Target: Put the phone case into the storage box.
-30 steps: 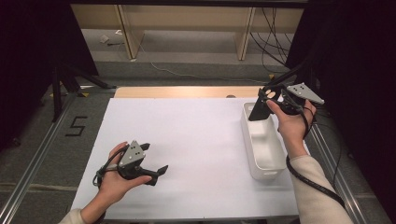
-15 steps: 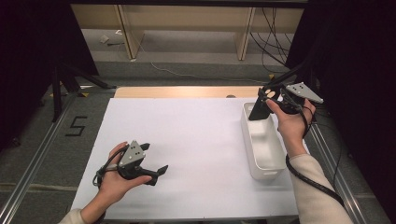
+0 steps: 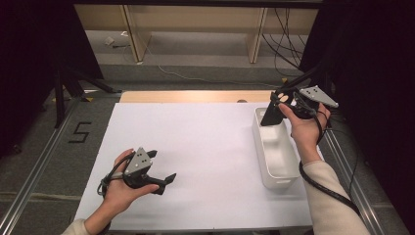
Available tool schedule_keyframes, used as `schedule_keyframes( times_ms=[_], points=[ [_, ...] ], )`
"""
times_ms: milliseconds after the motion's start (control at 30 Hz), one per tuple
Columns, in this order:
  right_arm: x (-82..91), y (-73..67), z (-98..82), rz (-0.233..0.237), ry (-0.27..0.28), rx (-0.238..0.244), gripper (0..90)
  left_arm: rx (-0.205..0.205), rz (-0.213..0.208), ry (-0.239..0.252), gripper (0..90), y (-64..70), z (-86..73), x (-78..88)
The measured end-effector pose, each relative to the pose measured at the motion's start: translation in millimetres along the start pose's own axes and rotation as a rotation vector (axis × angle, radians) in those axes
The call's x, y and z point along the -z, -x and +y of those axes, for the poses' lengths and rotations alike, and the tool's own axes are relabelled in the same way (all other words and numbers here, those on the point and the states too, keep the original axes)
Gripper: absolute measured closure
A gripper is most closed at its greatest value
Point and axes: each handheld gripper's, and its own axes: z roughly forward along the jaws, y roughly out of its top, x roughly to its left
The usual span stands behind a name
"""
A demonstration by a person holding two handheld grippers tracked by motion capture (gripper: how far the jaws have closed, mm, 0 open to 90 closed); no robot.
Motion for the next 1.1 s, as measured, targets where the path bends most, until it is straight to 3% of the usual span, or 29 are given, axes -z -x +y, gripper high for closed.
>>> schedule_keyframes(
  times_ms=[1100],
  points=[
    [-9.1,3.0,0.7,-0.004,-0.004,-0.005,15.0,0.001,-0.001,-0.001,0.7,0.0,-0.2,-0.2]
  ],
)
